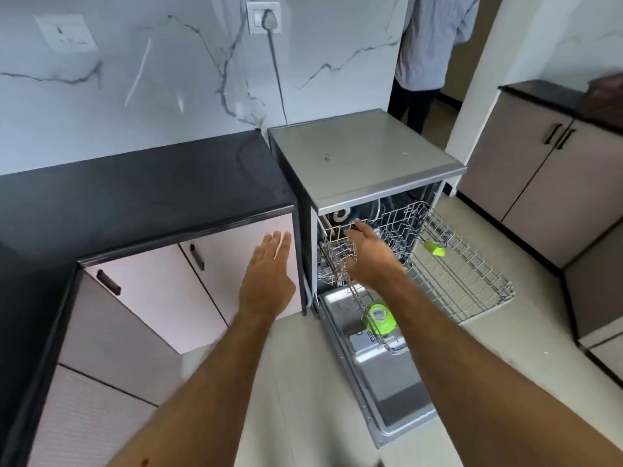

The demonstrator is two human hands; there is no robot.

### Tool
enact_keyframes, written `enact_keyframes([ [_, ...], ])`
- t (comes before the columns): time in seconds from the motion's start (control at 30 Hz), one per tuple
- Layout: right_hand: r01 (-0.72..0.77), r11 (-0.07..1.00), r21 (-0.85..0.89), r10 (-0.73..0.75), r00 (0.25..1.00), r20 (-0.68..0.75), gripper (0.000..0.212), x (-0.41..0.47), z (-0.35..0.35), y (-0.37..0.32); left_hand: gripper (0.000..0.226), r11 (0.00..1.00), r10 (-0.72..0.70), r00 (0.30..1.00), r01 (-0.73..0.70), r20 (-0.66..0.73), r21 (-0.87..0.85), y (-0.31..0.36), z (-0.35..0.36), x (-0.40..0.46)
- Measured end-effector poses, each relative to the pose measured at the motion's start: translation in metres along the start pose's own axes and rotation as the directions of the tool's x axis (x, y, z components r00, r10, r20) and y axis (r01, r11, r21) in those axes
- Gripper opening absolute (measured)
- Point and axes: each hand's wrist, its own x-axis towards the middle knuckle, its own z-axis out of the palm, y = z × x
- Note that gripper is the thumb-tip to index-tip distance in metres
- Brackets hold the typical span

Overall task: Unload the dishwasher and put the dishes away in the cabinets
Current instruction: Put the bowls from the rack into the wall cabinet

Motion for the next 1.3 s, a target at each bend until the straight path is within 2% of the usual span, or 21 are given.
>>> enact_keyframes([
  [0.33, -0.062, 0.997, 0.042, 0.061, 0.998, 0.01, 0.072, 0.016, -0.027, 0.108, 0.087, 0.999, 0.03, 0.996, -0.028, 0.083, -0.03, 0.078, 0.073, 0.037],
  [0.53, -0.111, 0.987, 0.116, 0.107, 0.993, 0.038, 0.075, 0.016, -0.023, 0.159, 0.093, 0.989, 0.142, 0.952, -0.146, 0.273, -0.006, 0.102, 0.116, 0.028],
  [0.63, -0.152, 0.981, 0.121, 0.148, 0.988, 0.044, 0.07, 0.024, -0.009, 0.182, 0.092, 0.987, 0.15, 0.935, -0.161, 0.323, 0.007, 0.104, 0.133, 0.04],
  [0.77, -0.19, 0.98, 0.057, 0.187, 0.981, 0.058, 0.052, 0.031, 0.011, 0.207, 0.093, 0.989, 0.143, 0.909, -0.144, 0.392, -0.028, 0.107, 0.162, 0.065],
  [0.87, -0.298, 0.948, 0.11, 0.292, 0.954, 0.066, 0.056, 0.04, 0.025, 0.224, 0.095, 0.989, 0.147, 0.877, -0.13, 0.457, -0.07, 0.107, 0.193, 0.085],
  [1.0, -0.362, 0.919, 0.156, 0.337, 0.926, 0.168, 0.064, 0.056, 0.045, 0.244, 0.097, 0.988, 0.152, 0.814, -0.114, 0.561, -0.103, 0.103, 0.235, 0.103],
  [1.3, -0.442, 0.894, 0.068, 0.405, 0.864, 0.298, 0.069, 0.092, 0.115, 0.279, 0.091, 0.984, 0.161, 0.72, -0.065, 0.675, -0.166, 0.083, 0.329, 0.116],
])
